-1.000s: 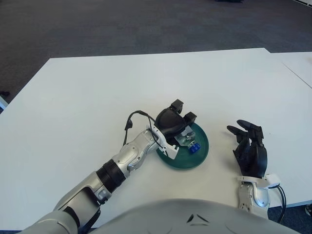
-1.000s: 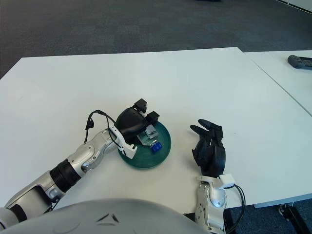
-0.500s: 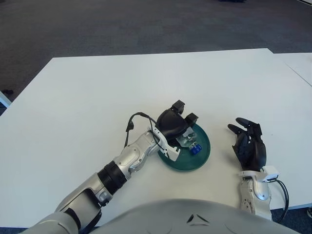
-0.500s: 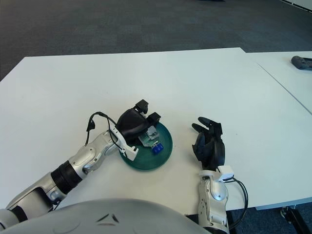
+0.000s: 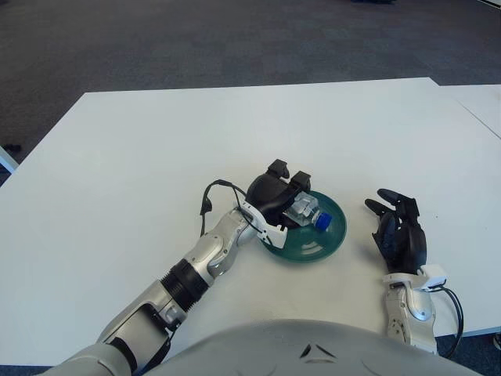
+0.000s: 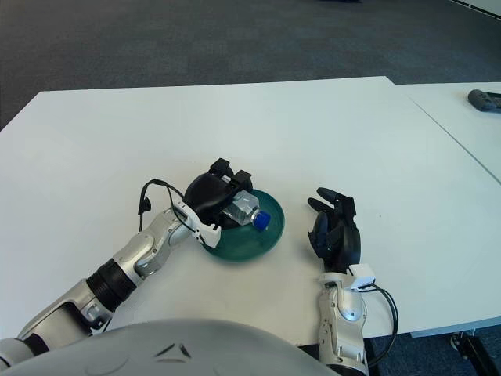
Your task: Put the bottle into the plate.
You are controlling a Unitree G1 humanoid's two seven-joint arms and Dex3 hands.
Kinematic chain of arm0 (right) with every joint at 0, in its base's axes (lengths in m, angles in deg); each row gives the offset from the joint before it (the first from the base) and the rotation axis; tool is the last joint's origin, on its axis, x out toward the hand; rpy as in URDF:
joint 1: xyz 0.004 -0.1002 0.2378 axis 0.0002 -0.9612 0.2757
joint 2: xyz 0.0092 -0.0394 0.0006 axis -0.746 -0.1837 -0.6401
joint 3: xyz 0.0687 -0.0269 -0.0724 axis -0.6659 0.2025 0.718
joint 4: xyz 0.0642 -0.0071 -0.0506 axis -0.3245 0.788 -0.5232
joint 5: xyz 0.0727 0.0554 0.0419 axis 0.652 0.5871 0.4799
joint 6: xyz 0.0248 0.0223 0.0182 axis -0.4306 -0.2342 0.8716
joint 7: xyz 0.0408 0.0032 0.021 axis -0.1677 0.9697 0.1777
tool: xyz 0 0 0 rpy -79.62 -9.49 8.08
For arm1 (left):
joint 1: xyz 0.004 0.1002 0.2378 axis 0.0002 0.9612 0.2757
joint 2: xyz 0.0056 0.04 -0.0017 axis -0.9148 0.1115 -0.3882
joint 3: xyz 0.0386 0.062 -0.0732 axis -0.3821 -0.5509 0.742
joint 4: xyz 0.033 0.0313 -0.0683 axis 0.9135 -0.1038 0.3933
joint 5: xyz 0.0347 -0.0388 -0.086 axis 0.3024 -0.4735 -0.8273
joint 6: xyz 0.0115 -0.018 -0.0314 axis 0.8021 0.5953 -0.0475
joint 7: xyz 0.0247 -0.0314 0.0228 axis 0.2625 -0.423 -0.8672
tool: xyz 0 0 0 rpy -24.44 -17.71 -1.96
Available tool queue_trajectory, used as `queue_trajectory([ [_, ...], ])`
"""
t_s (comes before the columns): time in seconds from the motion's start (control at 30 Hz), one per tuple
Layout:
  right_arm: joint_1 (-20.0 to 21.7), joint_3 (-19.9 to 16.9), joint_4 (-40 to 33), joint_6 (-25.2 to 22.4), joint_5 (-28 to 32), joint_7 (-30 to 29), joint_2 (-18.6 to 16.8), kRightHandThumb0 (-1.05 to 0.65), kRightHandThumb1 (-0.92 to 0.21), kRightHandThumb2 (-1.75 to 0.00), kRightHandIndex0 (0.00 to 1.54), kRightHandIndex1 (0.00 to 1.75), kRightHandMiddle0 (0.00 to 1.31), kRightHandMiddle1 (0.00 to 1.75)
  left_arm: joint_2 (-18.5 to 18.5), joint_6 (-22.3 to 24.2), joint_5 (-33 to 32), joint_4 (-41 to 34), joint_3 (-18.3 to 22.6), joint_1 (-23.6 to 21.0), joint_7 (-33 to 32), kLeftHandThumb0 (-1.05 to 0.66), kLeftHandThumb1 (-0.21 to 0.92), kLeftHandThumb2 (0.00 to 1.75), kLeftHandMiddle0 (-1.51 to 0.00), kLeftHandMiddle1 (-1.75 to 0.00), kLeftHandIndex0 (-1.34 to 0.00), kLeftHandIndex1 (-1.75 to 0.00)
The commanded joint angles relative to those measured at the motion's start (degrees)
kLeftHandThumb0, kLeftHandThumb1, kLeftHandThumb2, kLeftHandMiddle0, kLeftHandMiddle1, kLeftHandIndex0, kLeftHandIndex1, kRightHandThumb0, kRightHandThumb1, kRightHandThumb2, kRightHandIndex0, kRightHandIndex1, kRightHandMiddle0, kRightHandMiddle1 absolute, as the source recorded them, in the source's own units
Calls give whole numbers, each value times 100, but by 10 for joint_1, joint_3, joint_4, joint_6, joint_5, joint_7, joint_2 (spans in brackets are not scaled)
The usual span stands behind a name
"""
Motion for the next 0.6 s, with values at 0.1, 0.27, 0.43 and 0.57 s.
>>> queue_trajectory([
  [0.1,-2,-1,32,-10,-5,-3,-7,-65,-92,-67,57,109,26,126,-34,18,5,-69,5,24,75,-105,92,86,-4,-4,0,-14],
  [0.27,6,-2,48,-1,-7,-1,-5,-66,-92,-68,58,108,25,125,-45,20,7,-112,13,24,110,-105,92,89,-1,-1,0,-2],
  [0.43,13,-2,63,10,-9,-1,-6,-65,-92,-68,60,109,27,125,-51,11,2,-114,15,17,126,-105,92,87,0,0,0,0],
  [0.57,17,-3,71,16,-10,0,-8,-66,-92,-68,61,109,28,125,-55,6,-1,-121,18,15,137,-105,92,85,0,0,0,0],
])
